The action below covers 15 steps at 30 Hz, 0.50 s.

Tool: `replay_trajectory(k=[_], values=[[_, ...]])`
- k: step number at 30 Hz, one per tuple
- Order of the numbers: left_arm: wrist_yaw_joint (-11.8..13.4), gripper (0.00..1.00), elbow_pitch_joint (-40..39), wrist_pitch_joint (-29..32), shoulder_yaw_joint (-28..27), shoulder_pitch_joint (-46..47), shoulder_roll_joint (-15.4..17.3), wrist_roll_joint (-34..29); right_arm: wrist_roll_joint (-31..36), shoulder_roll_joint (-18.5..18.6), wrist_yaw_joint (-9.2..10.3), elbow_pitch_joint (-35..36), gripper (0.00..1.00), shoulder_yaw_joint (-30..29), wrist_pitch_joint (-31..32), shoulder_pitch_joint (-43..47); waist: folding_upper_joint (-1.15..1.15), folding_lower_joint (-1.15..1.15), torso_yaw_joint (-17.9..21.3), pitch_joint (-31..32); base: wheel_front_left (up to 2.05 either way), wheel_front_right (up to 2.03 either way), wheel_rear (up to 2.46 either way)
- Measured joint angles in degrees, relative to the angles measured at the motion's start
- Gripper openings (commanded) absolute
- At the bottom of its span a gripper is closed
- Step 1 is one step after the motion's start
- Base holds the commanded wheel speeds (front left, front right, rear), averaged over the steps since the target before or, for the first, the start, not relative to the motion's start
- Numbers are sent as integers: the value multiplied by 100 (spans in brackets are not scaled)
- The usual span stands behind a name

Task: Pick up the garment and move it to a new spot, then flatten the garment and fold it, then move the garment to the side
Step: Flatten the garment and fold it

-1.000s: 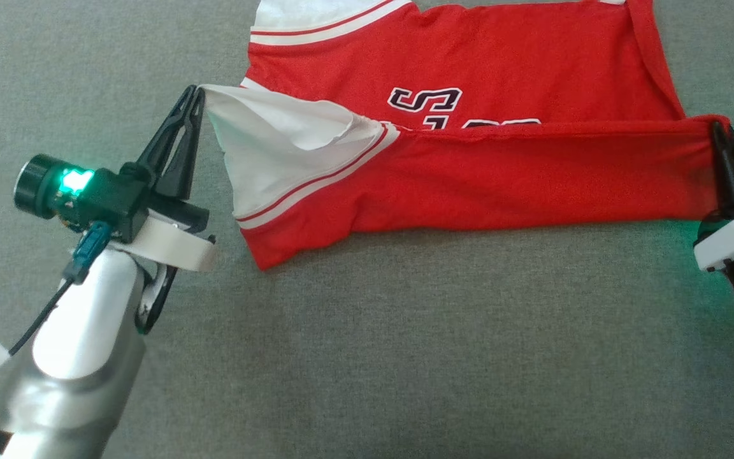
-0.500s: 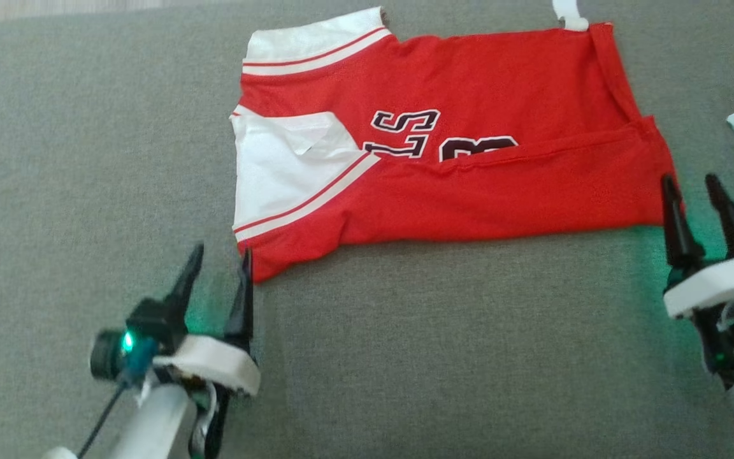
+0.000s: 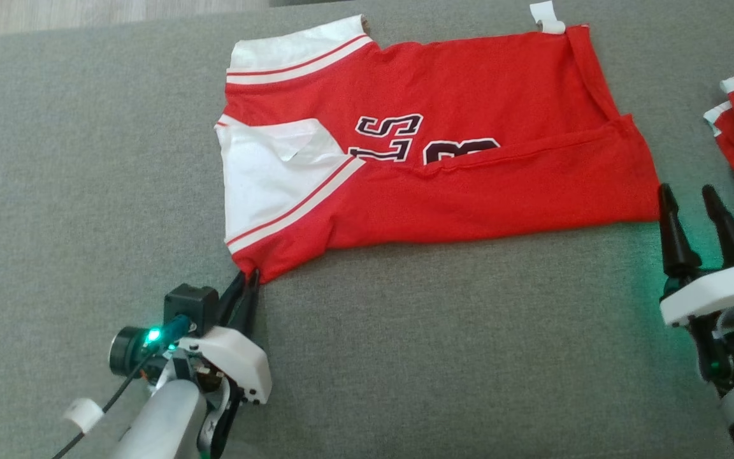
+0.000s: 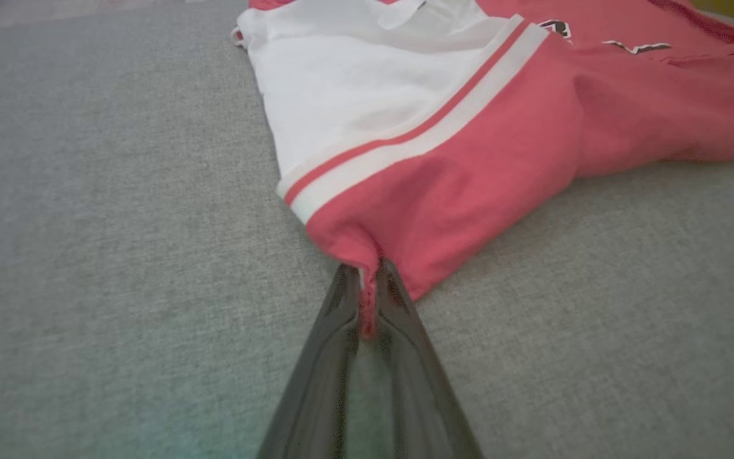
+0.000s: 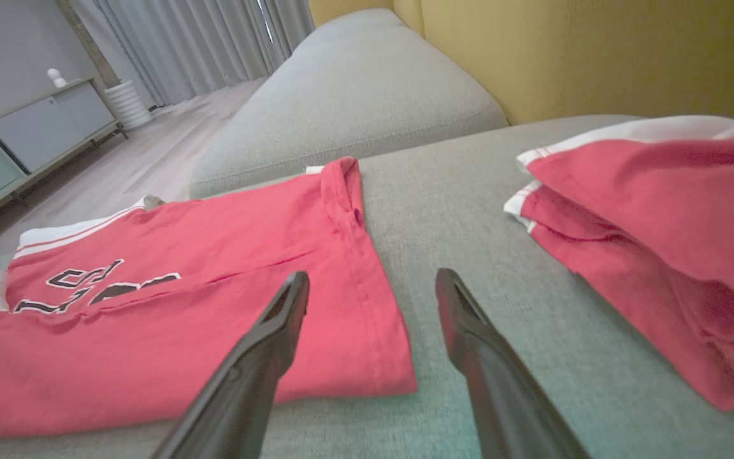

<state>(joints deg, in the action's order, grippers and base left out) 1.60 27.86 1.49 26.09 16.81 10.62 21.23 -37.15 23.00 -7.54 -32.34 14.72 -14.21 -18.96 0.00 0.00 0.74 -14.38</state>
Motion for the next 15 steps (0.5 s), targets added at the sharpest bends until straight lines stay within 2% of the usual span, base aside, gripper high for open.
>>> replay_trajectory(k=[5,9,15], values=[[-15,0,-130,11,3,-77,134,30,-60,-167,0,-517,100,5,40,-47,0,0,-27,69,0,0,0],[-10,0,-221,4,-5,-104,334,30,-60,-193,0,-948,100,-14,62,-200,0,0,-114,89,0,0,0],[0,0,-389,29,-5,-107,433,-4,-60,-229,0,-1373,100,36,207,-614,0,1,-181,69,0,0,0]])
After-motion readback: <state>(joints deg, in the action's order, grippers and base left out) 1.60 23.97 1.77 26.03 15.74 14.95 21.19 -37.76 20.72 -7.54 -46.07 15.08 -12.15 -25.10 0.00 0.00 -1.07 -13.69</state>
